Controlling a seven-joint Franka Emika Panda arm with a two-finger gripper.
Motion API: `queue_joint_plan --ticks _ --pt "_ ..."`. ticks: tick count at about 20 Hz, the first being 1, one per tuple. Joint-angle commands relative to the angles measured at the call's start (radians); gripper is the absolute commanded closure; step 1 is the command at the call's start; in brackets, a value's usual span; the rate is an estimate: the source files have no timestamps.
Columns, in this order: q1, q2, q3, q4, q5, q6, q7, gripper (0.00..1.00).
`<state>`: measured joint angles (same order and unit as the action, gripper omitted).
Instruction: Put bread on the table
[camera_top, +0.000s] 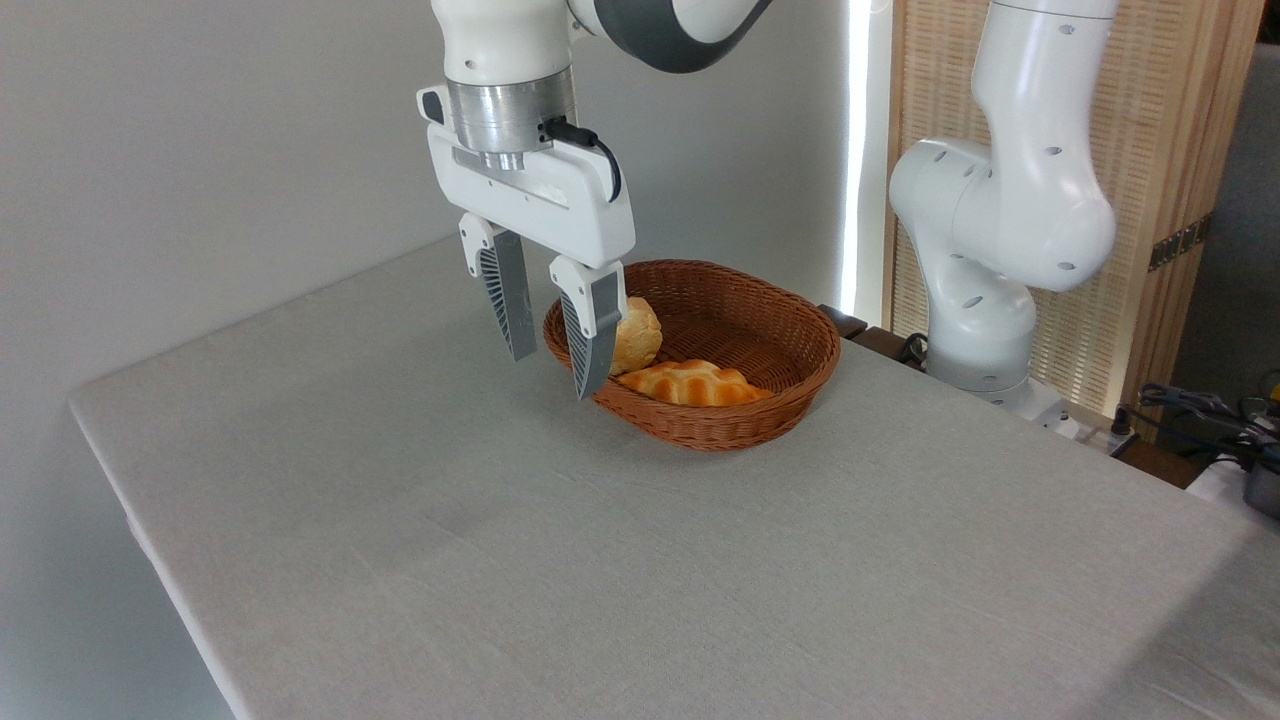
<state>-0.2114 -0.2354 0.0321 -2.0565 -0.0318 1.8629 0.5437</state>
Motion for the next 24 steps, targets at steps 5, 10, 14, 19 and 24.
queue_joint_plan --ticks 5,10,14,19,24 --pt "-0.010 0.014 0.005 0.013 -0.002 0.010 -0.010 0.00" --pt "-0.008 0.014 0.006 0.013 -0.002 0.010 -0.008 0.00" --pt "-0.008 0.014 0.008 0.025 -0.002 0.010 -0.010 0.00" --pt "-0.006 0.024 0.009 0.049 -0.004 0.010 -0.010 0.00" --pt "-0.006 0.027 0.009 0.049 -0.002 0.010 -0.008 0.00"
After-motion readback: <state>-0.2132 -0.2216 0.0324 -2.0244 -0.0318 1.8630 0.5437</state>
